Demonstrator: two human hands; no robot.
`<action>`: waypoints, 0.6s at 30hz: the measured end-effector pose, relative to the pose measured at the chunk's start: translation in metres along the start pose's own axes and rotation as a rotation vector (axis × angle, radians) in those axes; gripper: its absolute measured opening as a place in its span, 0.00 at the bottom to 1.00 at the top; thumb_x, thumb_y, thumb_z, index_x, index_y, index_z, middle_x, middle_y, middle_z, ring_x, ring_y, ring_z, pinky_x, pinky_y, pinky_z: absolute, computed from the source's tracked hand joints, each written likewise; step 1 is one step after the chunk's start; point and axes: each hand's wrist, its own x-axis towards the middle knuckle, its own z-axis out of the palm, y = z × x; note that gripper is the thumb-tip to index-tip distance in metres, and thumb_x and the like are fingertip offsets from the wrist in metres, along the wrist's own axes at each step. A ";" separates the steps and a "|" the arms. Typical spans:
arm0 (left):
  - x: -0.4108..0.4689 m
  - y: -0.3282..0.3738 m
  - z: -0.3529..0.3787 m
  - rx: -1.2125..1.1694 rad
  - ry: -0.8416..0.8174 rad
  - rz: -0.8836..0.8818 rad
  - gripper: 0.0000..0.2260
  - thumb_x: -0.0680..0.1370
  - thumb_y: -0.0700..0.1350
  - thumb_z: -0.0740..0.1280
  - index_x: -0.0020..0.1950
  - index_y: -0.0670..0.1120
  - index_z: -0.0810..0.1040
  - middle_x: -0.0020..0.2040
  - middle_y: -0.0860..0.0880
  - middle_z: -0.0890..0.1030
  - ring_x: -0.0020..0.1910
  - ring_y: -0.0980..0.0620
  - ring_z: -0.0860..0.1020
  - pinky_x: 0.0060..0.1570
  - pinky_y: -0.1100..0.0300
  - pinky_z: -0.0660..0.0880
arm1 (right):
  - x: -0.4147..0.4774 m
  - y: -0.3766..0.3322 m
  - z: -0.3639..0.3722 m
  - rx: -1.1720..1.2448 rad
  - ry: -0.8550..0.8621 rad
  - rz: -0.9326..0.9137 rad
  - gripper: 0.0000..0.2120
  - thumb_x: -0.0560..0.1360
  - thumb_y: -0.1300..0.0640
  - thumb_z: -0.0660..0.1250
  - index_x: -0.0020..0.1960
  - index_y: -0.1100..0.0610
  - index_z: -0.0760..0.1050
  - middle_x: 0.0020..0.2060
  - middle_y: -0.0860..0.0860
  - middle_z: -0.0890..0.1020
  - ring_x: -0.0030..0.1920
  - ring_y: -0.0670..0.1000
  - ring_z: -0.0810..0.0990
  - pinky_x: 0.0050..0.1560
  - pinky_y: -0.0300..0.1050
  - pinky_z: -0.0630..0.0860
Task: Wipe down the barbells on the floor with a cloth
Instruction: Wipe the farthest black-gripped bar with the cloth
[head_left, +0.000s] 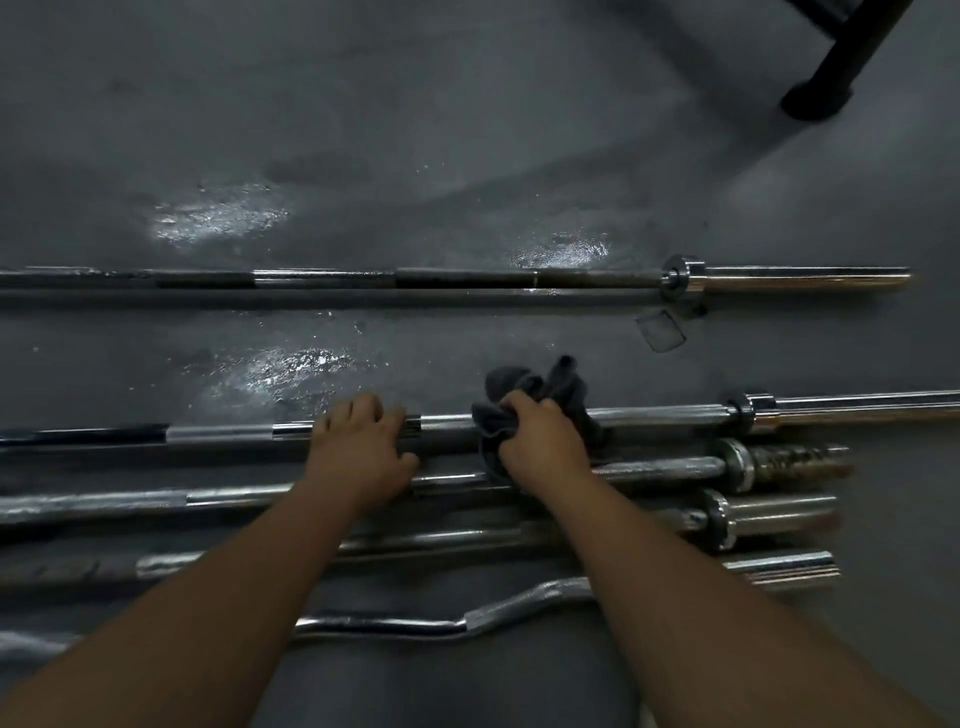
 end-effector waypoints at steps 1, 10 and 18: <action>-0.009 0.002 -0.001 0.008 -0.012 -0.008 0.28 0.75 0.62 0.62 0.73 0.56 0.65 0.69 0.47 0.65 0.70 0.43 0.63 0.69 0.47 0.60 | -0.007 -0.002 -0.008 0.019 -0.071 -0.029 0.16 0.74 0.58 0.64 0.60 0.48 0.73 0.57 0.57 0.76 0.54 0.61 0.77 0.53 0.47 0.74; -0.104 0.092 -0.024 -0.523 0.044 0.215 0.45 0.68 0.56 0.76 0.79 0.54 0.55 0.76 0.50 0.64 0.74 0.49 0.65 0.70 0.51 0.68 | -0.109 -0.004 -0.088 0.445 -0.188 -0.106 0.10 0.73 0.61 0.65 0.53 0.52 0.77 0.40 0.52 0.81 0.40 0.50 0.79 0.32 0.38 0.72; -0.159 0.169 -0.097 -1.163 0.287 0.000 0.09 0.81 0.43 0.65 0.40 0.51 0.78 0.37 0.48 0.80 0.40 0.46 0.80 0.34 0.60 0.72 | -0.196 0.033 -0.154 0.707 0.017 -0.274 0.17 0.68 0.56 0.70 0.55 0.47 0.73 0.47 0.49 0.81 0.48 0.48 0.81 0.42 0.39 0.77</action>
